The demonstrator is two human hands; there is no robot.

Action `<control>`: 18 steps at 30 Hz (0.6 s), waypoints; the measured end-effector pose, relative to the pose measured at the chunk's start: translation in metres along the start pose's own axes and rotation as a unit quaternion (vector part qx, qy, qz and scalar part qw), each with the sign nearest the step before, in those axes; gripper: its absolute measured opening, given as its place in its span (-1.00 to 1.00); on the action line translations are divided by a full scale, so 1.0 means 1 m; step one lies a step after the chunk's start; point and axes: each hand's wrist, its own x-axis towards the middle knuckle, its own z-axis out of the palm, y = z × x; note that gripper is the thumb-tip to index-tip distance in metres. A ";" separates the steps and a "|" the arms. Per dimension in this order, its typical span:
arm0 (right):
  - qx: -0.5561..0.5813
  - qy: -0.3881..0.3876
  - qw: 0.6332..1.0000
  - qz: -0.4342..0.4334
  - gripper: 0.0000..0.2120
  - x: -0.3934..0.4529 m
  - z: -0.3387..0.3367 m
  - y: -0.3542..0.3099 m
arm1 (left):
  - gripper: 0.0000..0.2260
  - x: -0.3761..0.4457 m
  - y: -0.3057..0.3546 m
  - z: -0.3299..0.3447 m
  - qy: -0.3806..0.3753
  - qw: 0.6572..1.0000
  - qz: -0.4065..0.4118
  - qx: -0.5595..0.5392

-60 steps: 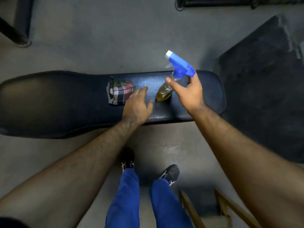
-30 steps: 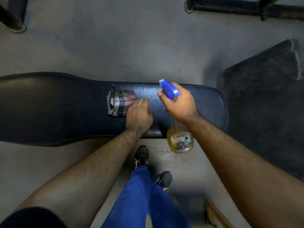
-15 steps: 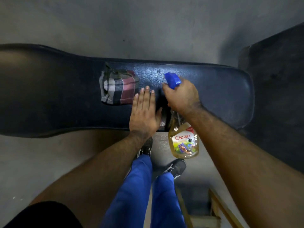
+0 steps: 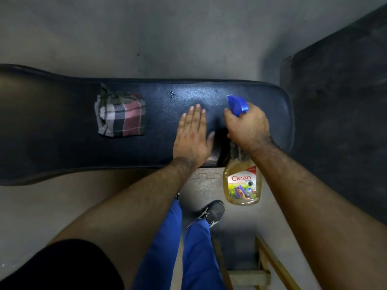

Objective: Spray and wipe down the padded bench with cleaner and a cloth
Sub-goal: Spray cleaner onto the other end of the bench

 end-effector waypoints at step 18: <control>0.046 0.070 0.994 0.066 -0.62 0.008 -0.064 0.097 | -0.32 0.016 0.084 0.036 -0.021 0.996 0.031 0.086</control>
